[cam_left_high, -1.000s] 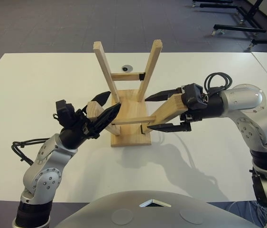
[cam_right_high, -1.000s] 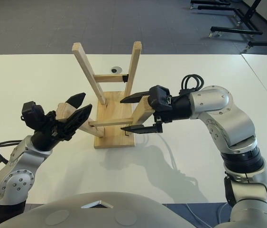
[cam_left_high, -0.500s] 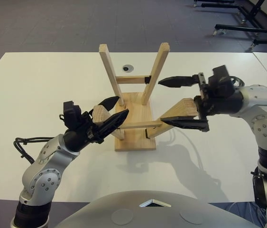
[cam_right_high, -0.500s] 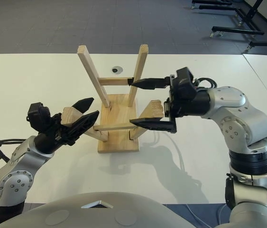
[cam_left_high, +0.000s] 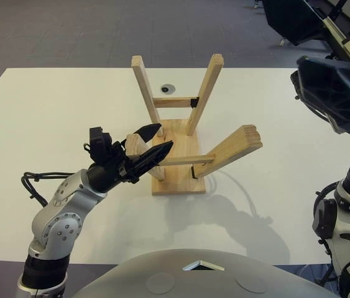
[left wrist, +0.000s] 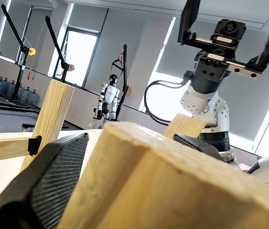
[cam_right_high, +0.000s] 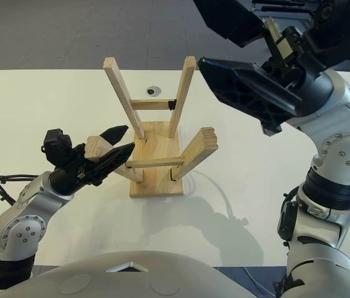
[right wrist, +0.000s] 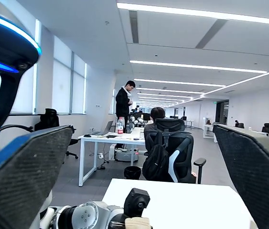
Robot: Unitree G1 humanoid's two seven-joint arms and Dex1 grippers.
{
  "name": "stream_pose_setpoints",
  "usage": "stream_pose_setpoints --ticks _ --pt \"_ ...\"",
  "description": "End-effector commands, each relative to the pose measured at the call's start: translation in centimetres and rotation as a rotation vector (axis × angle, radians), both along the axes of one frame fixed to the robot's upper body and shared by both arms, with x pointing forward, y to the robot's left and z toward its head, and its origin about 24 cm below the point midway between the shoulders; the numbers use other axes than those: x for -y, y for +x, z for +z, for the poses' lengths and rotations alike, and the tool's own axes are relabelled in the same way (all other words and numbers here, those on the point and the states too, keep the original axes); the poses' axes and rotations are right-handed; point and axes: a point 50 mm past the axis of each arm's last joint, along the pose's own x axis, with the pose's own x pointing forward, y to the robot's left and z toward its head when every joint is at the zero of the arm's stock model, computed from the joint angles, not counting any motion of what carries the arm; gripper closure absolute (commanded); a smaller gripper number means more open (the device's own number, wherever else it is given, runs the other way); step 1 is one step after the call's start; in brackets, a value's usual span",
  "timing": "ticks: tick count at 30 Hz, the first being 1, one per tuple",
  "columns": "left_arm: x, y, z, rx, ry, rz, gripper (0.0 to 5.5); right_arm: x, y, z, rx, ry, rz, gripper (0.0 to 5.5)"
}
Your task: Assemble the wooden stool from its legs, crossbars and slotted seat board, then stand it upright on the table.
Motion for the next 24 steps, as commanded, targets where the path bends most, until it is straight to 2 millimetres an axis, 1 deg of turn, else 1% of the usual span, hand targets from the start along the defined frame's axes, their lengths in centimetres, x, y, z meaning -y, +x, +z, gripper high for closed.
stream_pose_setpoints --ticks 1,4,5,6,7,8,9,10,11,14,18,22,24 --pt "0.0 0.3 -0.2 -0.004 0.017 0.002 2.29 0.0 -0.3 1.7 0.068 0.036 0.002 0.13" --pt "-0.1 0.4 -0.2 -0.003 0.018 0.003 2.29 0.0 -0.3 2.7 0.075 0.085 0.017 0.13" --pt "-0.1 0.3 -0.2 -0.003 0.019 0.002 2.29 -0.2 -0.3 1.9 0.054 0.048 0.026 0.13" --pt "-0.1 0.3 -0.2 -0.004 0.019 0.001 2.29 -0.7 -0.2 0.5 0.019 -0.030 0.031 0.13" --pt "0.0 0.3 -0.2 -0.004 0.025 -0.001 2.29 -1.4 0.0 -2.6 -0.037 -0.195 0.034 0.13" --pt "0.1 0.2 -0.2 -0.003 0.027 -0.006 2.29 -2.0 -0.1 -6.9 -0.102 -0.410 0.046 0.13" --pt "0.1 0.2 -0.2 -0.001 0.028 -0.009 2.29 -2.1 -0.8 -10.4 -0.139 -0.582 0.078 0.13" --pt "0.2 0.3 -0.2 0.001 0.028 -0.013 2.29 -2.1 -1.5 -12.6 -0.160 -0.675 0.105 0.13" --pt "0.2 0.3 -0.2 0.002 0.028 -0.012 2.29 -2.2 -1.6 -13.4 -0.159 -0.699 0.109 0.13" --pt "0.1 0.3 -0.2 0.002 0.029 -0.007 2.29 -2.2 -0.9 -12.3 -0.090 -0.660 0.076 0.13" --pt "0.0 0.4 -0.4 -0.001 0.030 0.002 2.29 -2.2 0.4 -9.7 -0.010 -0.539 0.000 0.13" --pt "-0.1 0.4 -0.5 -0.002 0.031 0.007 2.29 -2.2 1.6 -6.1 0.007 -0.305 -0.078 0.13" --pt "-0.1 0.4 -0.5 -0.001 0.033 0.007 2.29 -1.3 2.2 -4.1 -0.002 -0.181 -0.118 0.13"
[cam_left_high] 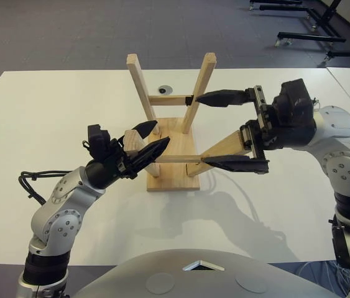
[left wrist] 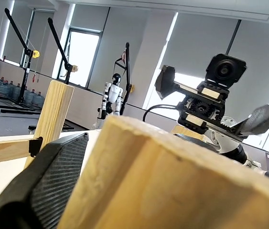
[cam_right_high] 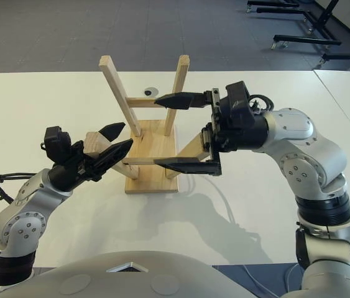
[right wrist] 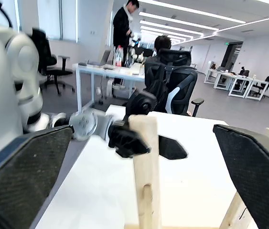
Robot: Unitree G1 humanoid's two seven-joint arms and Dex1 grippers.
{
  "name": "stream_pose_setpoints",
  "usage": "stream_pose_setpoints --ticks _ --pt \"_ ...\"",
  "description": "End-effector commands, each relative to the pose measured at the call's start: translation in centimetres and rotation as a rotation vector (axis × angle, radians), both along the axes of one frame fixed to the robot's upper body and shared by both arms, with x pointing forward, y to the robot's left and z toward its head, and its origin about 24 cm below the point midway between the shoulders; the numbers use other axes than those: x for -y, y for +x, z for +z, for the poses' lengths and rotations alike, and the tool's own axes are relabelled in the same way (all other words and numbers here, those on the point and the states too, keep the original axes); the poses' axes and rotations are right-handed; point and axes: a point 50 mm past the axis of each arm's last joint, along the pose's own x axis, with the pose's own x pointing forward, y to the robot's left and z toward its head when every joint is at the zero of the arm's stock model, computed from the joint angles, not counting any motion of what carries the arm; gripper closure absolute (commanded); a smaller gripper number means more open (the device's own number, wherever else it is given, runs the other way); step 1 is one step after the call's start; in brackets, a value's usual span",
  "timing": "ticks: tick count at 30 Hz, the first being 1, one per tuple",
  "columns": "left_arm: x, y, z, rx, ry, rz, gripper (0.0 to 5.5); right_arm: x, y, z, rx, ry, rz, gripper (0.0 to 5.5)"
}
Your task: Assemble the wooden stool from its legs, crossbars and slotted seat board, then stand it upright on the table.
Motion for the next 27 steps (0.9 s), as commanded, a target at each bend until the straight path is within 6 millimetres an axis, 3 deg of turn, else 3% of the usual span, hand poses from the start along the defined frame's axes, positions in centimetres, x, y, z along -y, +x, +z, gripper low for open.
stream_pose_setpoints --ticks 1,3,5,9,13,17,27 --pt "0.1 0.0 -0.4 -0.025 0.014 -0.011 2.29 1.5 1.1 3.7 0.014 0.198 -0.068 0.13" --pt "0.0 0.1 -0.4 -0.023 0.016 -0.012 2.29 2.9 1.6 5.2 0.019 0.291 -0.108 0.13" --pt "0.0 0.1 -0.4 -0.021 0.021 -0.012 2.29 5.0 2.3 5.4 0.012 0.289 -0.183 0.13" --pt "0.0 0.1 -0.3 -0.019 0.027 -0.008 2.29 9.6 2.3 2.4 -0.079 0.083 -0.247 0.13" --pt "-0.1 0.1 -0.3 -0.016 0.029 -0.006 2.29 11.9 1.5 -1.0 -0.152 -0.122 -0.260 0.13" --pt "-0.1 0.2 -0.2 -0.013 0.033 -0.008 2.29 10.7 1.3 -3.0 -0.166 -0.176 -0.216 0.13" --pt "-0.1 0.4 0.1 -0.003 0.047 -0.037 2.29 8.5 0.5 -3.8 -0.194 -0.148 -0.140 0.13"
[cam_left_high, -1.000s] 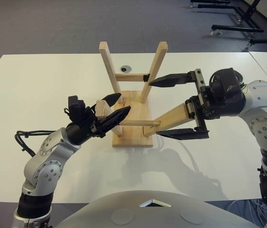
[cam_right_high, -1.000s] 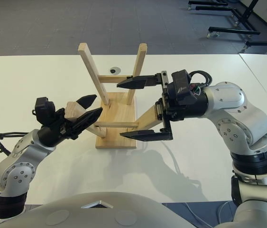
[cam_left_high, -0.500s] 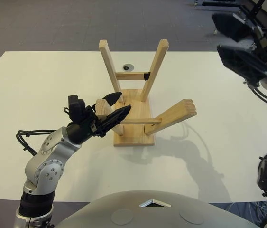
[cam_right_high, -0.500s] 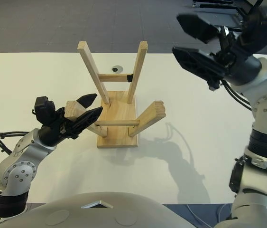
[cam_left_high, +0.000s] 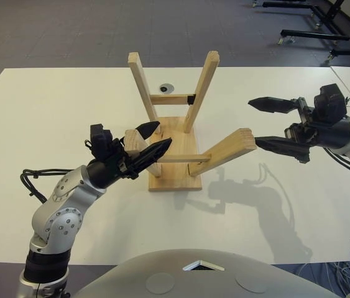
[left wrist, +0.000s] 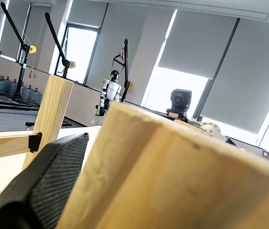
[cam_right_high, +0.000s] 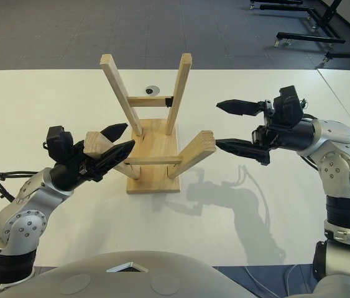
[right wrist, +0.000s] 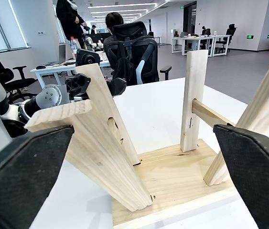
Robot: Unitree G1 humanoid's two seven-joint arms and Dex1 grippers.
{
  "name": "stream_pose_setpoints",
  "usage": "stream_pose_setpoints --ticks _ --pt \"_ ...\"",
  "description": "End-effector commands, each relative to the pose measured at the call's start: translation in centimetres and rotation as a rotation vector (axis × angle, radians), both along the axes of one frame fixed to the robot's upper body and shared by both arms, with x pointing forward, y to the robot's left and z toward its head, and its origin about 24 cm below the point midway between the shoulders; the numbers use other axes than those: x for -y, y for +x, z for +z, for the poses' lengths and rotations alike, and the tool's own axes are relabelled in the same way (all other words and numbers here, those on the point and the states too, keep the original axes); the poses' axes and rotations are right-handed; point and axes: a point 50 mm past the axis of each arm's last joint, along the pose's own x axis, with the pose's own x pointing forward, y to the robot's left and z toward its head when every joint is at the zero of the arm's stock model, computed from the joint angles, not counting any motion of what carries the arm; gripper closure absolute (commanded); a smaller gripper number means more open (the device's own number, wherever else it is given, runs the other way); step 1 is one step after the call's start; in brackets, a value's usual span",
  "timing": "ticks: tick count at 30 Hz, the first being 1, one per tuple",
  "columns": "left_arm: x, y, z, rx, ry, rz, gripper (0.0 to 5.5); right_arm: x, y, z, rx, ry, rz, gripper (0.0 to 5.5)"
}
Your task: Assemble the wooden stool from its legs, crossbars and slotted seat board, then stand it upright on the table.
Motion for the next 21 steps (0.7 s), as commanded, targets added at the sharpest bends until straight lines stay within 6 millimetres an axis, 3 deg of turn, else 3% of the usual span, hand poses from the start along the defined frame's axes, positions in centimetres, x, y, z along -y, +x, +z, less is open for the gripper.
stream_pose_setpoints --ticks 1,12,21 --pt "0.3 0.2 0.3 0.010 0.024 -0.034 2.29 -0.9 -0.4 -0.1 -0.004 0.005 0.036 0.13" --pt "2.4 0.3 0.8 0.025 0.023 -0.166 2.29 -2.4 -0.2 -0.5 0.012 -0.006 0.056 0.13" --pt "2.8 0.5 1.5 0.053 0.022 -0.199 2.29 -3.0 0.3 -1.4 0.009 -0.065 0.083 0.13"
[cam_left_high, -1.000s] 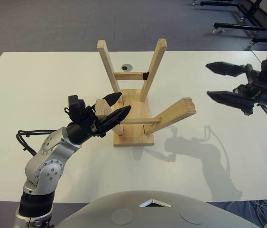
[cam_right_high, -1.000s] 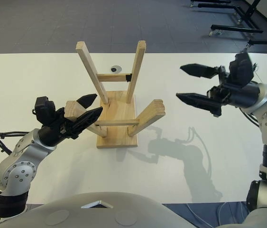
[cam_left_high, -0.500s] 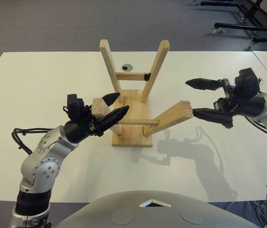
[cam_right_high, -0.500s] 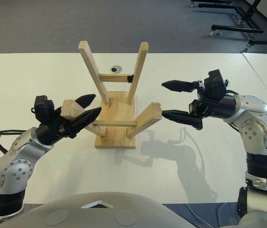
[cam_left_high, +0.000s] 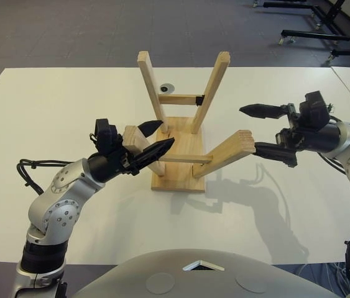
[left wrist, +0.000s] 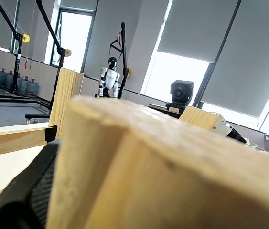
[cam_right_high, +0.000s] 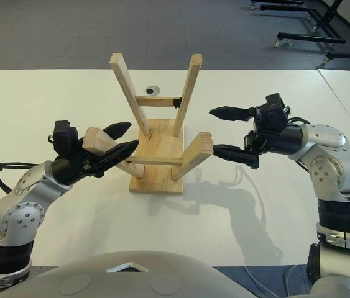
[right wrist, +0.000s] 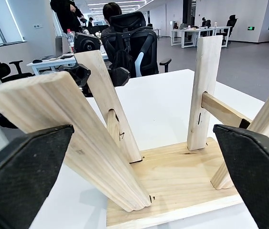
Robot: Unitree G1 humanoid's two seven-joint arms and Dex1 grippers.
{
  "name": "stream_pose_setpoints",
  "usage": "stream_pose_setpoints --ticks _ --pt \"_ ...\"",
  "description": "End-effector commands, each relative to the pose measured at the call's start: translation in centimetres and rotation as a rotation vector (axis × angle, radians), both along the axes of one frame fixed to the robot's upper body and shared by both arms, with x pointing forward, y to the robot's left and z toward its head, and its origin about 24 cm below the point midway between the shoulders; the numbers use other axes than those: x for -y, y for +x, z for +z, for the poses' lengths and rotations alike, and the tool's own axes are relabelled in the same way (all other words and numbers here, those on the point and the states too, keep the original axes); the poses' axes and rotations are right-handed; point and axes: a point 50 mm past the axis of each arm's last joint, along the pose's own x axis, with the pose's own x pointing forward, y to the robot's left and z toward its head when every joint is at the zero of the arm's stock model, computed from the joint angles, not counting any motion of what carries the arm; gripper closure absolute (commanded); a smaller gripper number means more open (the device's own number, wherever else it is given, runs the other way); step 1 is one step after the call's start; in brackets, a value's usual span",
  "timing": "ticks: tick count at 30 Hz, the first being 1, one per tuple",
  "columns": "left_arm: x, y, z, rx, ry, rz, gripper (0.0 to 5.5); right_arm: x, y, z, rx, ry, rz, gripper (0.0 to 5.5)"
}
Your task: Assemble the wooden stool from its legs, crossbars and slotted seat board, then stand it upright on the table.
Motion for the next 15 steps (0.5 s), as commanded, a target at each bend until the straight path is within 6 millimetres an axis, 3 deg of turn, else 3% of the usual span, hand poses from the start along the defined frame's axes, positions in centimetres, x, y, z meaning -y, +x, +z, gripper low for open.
stream_pose_setpoints --ticks 1,15 --pt "2.2 -0.4 1.3 0.046 -0.042 -0.150 2.29 -2.1 0.1 -0.2 0.021 -0.006 0.089 0.13" --pt "3.8 0.6 1.1 0.046 -0.055 -0.193 2.29 -3.5 1.2 0.3 0.059 -0.026 0.153 0.13"
